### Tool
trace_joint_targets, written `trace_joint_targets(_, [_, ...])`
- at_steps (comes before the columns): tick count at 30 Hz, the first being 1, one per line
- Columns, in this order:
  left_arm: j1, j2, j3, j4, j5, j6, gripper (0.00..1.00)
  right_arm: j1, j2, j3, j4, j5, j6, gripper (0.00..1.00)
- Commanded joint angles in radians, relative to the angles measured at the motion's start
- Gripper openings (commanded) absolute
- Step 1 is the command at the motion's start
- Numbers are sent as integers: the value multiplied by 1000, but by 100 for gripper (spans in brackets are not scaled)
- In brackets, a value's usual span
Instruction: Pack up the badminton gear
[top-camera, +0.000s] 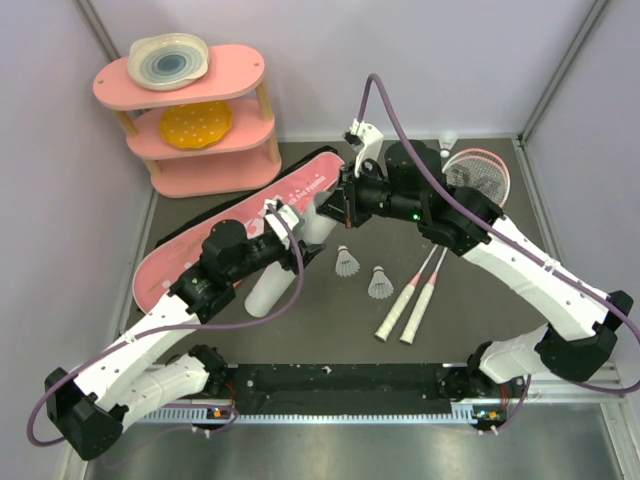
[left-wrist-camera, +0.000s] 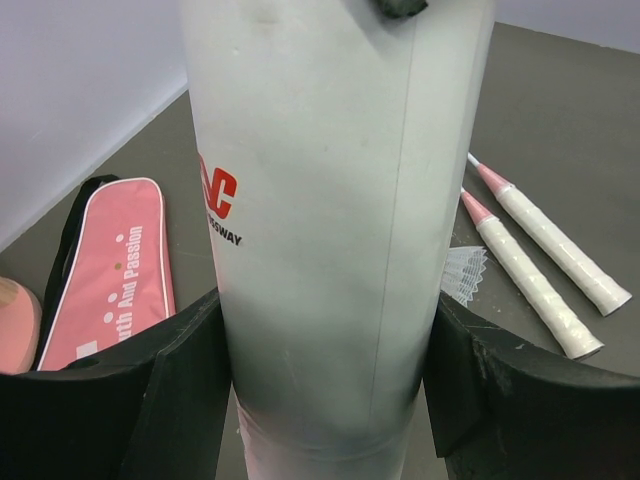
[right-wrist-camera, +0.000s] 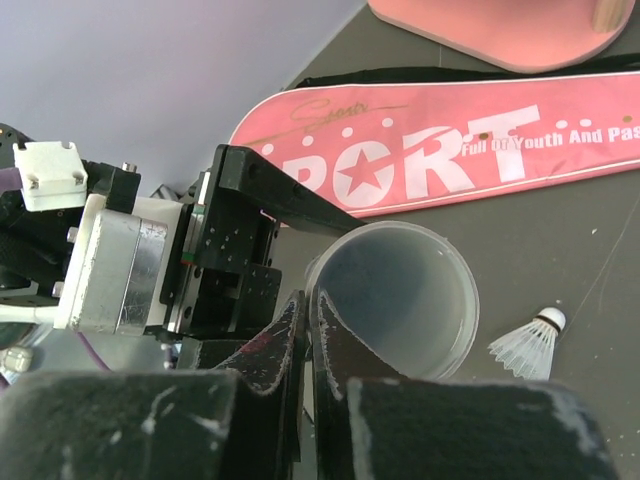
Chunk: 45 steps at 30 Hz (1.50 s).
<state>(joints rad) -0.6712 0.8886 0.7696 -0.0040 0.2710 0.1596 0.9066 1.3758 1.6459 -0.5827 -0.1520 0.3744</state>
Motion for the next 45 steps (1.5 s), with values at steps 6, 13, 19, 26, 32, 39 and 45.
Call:
trace_joint_targets(6, [-1,3,20,9,4,-6,16,-115,-136,-46,131,-192,262,0])
trace_joint_targets(13, [-1,6,22,9,7,-9,15,-207,-225,-152,259,-304,379,0])
trace_joint_targets(19, [1,-7,20,9,-16,-23,15,-207,-313,-228,-21,202,242,0])
trace_joint_targets(26, [-1,7,101,-65,-24,-123,15,-383,-403,-627,-103,496,366,0])
trace_joint_targets(32, [-1,3,169,-90,-3,-131,16,-664,-475,-917,-65,562,451,0])
trace_joint_targets(39, [-1,-20,116,-77,-16,-89,16,-850,-422,-1106,27,436,477,0])
trace_joint_targets(45, [-2,-37,54,-37,-15,-71,16,-848,-399,-1105,86,378,315,41])
